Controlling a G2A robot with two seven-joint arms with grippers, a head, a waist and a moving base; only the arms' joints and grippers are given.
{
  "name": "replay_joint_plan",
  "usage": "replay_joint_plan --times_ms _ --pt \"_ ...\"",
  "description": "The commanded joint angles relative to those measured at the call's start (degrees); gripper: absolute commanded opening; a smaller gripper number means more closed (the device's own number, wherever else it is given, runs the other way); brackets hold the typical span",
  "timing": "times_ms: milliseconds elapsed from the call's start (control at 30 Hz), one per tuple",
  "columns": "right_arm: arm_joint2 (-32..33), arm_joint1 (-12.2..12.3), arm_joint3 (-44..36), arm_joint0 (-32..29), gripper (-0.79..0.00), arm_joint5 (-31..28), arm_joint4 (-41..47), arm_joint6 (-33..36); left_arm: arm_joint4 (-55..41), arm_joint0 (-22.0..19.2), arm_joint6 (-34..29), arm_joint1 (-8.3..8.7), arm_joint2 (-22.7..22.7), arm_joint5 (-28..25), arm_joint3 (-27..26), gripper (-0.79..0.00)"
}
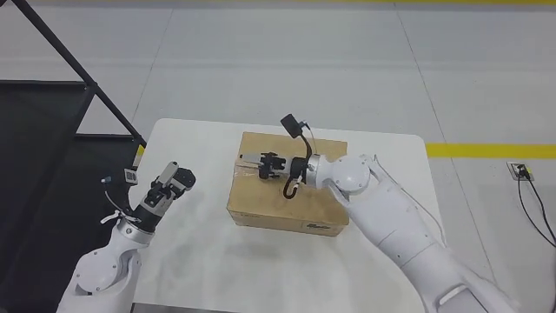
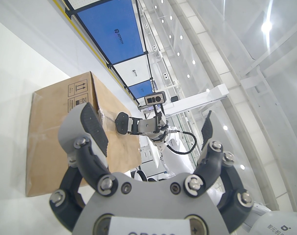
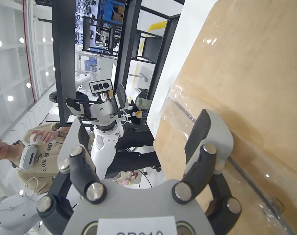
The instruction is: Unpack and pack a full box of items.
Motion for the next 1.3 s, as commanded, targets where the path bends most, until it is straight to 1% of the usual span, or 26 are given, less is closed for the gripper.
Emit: replay_joint_plan --times_ms 0,100,167,300,467,600,700,900,1100,1267 --pt "-0.3 -0.4 1.2 0.5 0.000 -0.2 0.0 0.3 -0.1 0.1 0.0 0.04 0.0 -0.1 0.0 0.000" --pt "-0.2 -0.8 3.1 1.1 0.000 -0.8 0.5 1.6 -0.1 0.2 -0.1 0.13 -0.1 0.0 -0.1 0.000" --pt "0.1 -0.8 4.2 1.3 0.000 -0.7 0.9 3.6 0.0 0.3 -0.2 0.18 -0.1 0.1 -0.1 0.000" --pt "1.4 -0.2 4.9 1.0 0.000 -1.5 0.0 4.9 -0.1 0.0 -0.6 0.24 0.3 0.4 0.0 0.000" --pt "4.3 1.5 3.3 -0.6 0.000 -1.1 -1.7 5.8 0.1 -0.8 -0.9 0.29 1.0 0.7 0.1 0.000" --pt "7.9 3.4 -0.2 -3.3 0.000 -0.5 -3.6 5.8 0.3 -1.4 -1.2 0.30 1.7 0.9 0.3 0.000" --pt "10.9 5.0 -3.8 -5.8 0.000 1.3 -5.3 6.3 0.5 -1.9 -1.2 0.31 2.3 1.1 0.4 0.000" --pt "16.4 7.8 -11.1 -10.6 0.000 7.4 -9.8 6.0 0.7 -2.7 -1.1 0.33 3.0 1.3 0.6 0.000" --pt "20.5 9.7 -16.7 -14.5 0.000 13.3 -14.2 4.9 0.6 -3.1 -1.1 0.39 3.4 1.2 0.9 0.000" --pt "23.5 10.8 -19.8 -17.1 0.000 14.6 -14.9 5.7 0.7 -3.1 -0.9 0.46 3.6 1.3 1.0 0.000"
